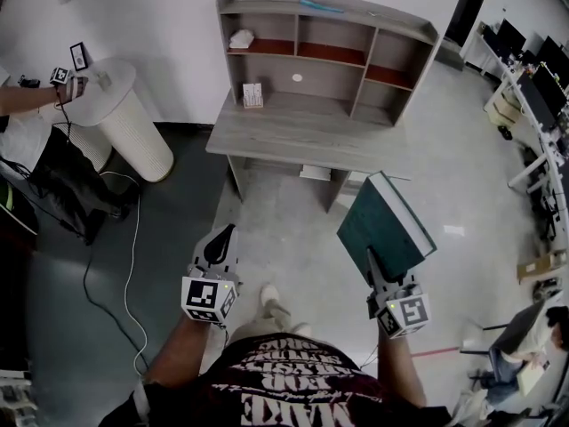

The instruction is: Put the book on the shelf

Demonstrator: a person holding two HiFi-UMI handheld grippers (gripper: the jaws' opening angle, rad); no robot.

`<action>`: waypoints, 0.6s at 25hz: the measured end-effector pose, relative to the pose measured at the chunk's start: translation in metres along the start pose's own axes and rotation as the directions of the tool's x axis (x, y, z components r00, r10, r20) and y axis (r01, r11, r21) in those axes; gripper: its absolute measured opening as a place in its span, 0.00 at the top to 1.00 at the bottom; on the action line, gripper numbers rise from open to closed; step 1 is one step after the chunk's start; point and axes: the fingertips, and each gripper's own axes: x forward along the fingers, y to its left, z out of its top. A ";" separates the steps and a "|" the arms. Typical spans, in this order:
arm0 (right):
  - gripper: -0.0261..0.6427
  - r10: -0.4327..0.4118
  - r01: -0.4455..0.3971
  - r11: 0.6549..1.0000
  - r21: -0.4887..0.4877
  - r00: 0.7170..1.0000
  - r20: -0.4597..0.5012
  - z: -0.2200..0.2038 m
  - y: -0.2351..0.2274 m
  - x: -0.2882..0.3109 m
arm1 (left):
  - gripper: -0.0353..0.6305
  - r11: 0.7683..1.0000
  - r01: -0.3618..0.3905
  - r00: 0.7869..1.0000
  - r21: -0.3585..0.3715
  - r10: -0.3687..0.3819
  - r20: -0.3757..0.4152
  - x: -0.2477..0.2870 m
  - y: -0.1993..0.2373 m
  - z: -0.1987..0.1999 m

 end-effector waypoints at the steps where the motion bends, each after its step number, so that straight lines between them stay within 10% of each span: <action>1: 0.72 -0.004 0.004 1.000 -0.004 1.000 -0.004 -0.002 -0.002 0.001 | 0.94 1.000 0.005 1.000 0.000 -0.005 -0.004 0.004 0.000 -0.001; 15: 0.72 -0.027 0.027 0.999 -0.018 0.999 -0.041 -0.001 -0.014 0.040 | 0.94 0.996 0.085 0.996 -0.011 -0.085 -0.025 0.063 0.010 -0.011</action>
